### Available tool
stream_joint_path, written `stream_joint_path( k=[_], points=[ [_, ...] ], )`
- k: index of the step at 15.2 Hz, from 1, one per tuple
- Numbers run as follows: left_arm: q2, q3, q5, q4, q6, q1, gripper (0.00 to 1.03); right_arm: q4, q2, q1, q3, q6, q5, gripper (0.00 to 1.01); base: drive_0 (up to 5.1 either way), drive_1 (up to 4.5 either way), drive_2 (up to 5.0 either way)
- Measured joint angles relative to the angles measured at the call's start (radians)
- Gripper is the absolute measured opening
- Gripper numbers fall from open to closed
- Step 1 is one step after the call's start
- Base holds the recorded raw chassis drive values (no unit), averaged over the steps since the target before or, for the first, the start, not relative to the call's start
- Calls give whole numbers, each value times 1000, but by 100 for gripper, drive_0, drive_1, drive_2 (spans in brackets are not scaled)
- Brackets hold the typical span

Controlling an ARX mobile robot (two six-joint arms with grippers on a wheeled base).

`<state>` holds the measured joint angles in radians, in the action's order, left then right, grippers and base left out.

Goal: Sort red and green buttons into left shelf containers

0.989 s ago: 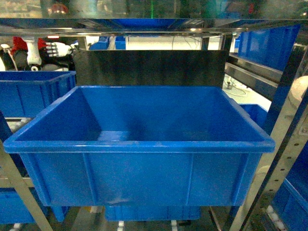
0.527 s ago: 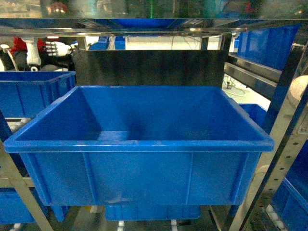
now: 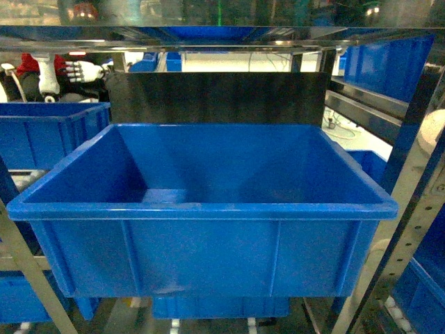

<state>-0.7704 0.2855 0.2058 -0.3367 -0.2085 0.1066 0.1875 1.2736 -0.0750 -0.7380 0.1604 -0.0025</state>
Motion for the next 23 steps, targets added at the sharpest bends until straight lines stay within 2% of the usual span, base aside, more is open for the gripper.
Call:
stream_joint_path(
  k=[2, 5, 7, 13, 15, 16, 19, 22, 23],
  points=[
    [0, 0, 0, 0, 0, 0, 30, -21, -13, -66, -1, -51, 5, 29, 0, 0, 0],
    [0, 0, 0, 0, 0, 0, 30, 38, 84, -97, -30, -129, 14, 29, 0, 0, 0],
    [0, 0, 0, 0, 0, 0, 30, 31, 161, -109, -63, -137, 15, 29, 0, 0, 0],
    [0, 0, 0, 0, 0, 0, 30, 39, 158, -114, -65, -138, 15, 29, 0, 0, 0],
    [0, 0, 0, 0, 0, 0, 30, 56, 199, -130, -74, -171, 2, 29, 0, 0, 0],
    [0, 0, 0, 0, 0, 0, 30, 57, 234, -149, -80, -204, -13, 29, 0, 0, 0],
    [0, 0, 0, 0, 0, 0, 30, 151, 305, -235, -106, -255, -42, 29, 0, 0, 0],
    [0, 0, 0, 0, 0, 0, 30, 183, 463, -237, -198, -250, -8, 29, 0, 0, 0],
    [0, 0, 0, 0, 0, 0, 30, 184, 502, -229, -216, -249, -15, 29, 0, 0, 0]
  ],
)
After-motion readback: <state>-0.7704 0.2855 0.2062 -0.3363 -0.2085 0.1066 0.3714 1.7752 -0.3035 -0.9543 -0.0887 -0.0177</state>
